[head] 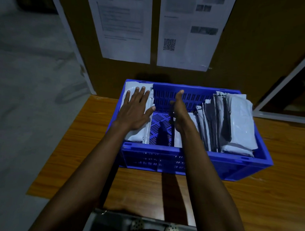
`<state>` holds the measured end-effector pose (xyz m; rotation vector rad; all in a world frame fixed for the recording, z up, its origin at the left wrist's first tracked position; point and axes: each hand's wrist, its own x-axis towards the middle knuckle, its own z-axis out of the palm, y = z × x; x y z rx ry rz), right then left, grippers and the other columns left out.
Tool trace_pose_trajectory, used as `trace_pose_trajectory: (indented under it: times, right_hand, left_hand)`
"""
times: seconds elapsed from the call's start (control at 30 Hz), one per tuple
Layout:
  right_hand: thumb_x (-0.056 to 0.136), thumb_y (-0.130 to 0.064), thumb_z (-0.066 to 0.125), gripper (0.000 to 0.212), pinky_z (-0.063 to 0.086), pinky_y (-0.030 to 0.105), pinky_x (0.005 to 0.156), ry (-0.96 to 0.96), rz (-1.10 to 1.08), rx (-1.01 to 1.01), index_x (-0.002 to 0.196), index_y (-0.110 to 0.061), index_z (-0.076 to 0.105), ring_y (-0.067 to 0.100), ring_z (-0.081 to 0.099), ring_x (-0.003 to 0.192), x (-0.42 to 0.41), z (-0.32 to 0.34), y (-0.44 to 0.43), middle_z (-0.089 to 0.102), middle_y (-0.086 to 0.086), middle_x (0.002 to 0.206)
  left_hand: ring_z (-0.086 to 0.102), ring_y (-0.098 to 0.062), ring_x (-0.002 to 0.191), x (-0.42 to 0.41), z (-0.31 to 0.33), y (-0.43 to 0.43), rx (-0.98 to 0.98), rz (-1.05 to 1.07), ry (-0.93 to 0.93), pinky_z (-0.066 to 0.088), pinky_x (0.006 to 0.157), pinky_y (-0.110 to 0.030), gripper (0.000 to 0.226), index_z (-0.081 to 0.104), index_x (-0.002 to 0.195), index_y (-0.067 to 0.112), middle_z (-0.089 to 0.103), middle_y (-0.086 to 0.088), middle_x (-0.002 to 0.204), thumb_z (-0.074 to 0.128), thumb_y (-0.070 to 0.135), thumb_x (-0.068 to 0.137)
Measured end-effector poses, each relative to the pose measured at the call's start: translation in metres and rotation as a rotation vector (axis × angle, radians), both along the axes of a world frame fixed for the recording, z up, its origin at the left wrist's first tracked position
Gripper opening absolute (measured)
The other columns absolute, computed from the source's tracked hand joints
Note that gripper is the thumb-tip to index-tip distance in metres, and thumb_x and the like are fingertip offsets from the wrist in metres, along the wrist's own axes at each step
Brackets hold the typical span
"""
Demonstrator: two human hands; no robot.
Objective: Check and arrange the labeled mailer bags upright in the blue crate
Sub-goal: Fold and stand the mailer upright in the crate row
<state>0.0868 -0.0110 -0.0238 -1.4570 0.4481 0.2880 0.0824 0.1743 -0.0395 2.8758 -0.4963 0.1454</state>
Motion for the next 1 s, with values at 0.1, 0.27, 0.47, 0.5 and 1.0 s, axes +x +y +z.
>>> trace_pose_trajectory:
  times: [0.1,0.27,0.47,0.5,1.0]
  right_hand:
    - [0.099,-0.076,0.02,0.083,0.045,0.056,0.108,-0.09,-0.01,-0.121,0.141,-0.015,0.058,0.033,0.057,0.128,-0.012,0.016,-0.027,0.057,0.011,0.144]
    - [0.101,-0.055,0.055,0.04,0.051,0.037,0.078,-0.202,0.014,-0.354,0.118,-0.021,0.069,0.02,0.07,0.089,-0.015,0.021,-0.071,0.073,0.009,0.118]
    - [0.09,-0.043,0.072,0.029,0.061,0.048,0.083,-0.256,0.108,-0.853,0.108,-0.02,0.071,0.029,0.074,0.089,-0.004,-0.007,-0.088,0.076,0.012,0.102]
    - [0.089,-0.039,0.075,0.033,0.061,0.046,0.085,-0.226,0.175,-0.94,0.114,-0.018,0.07,0.031,0.074,0.093,0.0,-0.015,-0.088,0.076,0.013,0.105]
    - [0.097,-0.021,0.062,0.049,0.046,0.036,0.1,-0.025,0.721,-1.301,0.144,-0.015,0.052,0.036,0.056,0.128,0.026,-0.068,-0.096,0.057,0.019,0.141]
  left_hand:
    - [0.0,-0.023,0.158,-0.004,0.014,-0.01,-0.142,-0.024,-0.057,-0.002,0.127,-0.046,0.069,0.017,0.162,0.013,0.011,-0.009,0.17,0.034,0.052,0.107]
    - [0.043,-0.028,0.139,-0.01,0.039,-0.046,-0.417,-0.062,-0.03,0.035,0.115,-0.048,0.053,0.046,0.149,0.02,0.053,-0.01,0.146,0.054,0.042,0.102]
    - [0.068,-0.02,0.102,-0.005,0.023,-0.081,-0.708,0.132,0.179,0.054,0.093,-0.037,0.024,0.07,0.119,0.023,0.073,-0.001,0.108,0.066,0.03,0.096]
    - [0.068,-0.021,0.099,-0.006,0.016,-0.085,-0.723,0.163,0.202,0.054,0.092,-0.036,0.021,0.071,0.116,0.023,0.073,-0.001,0.104,0.066,0.028,0.096]
    - [0.064,-0.024,0.076,-0.01,-0.021,-0.093,-0.421,0.059,0.418,0.052,0.072,-0.033,0.03,0.064,0.124,0.016,0.073,-0.01,0.093,0.058,0.017,0.095]
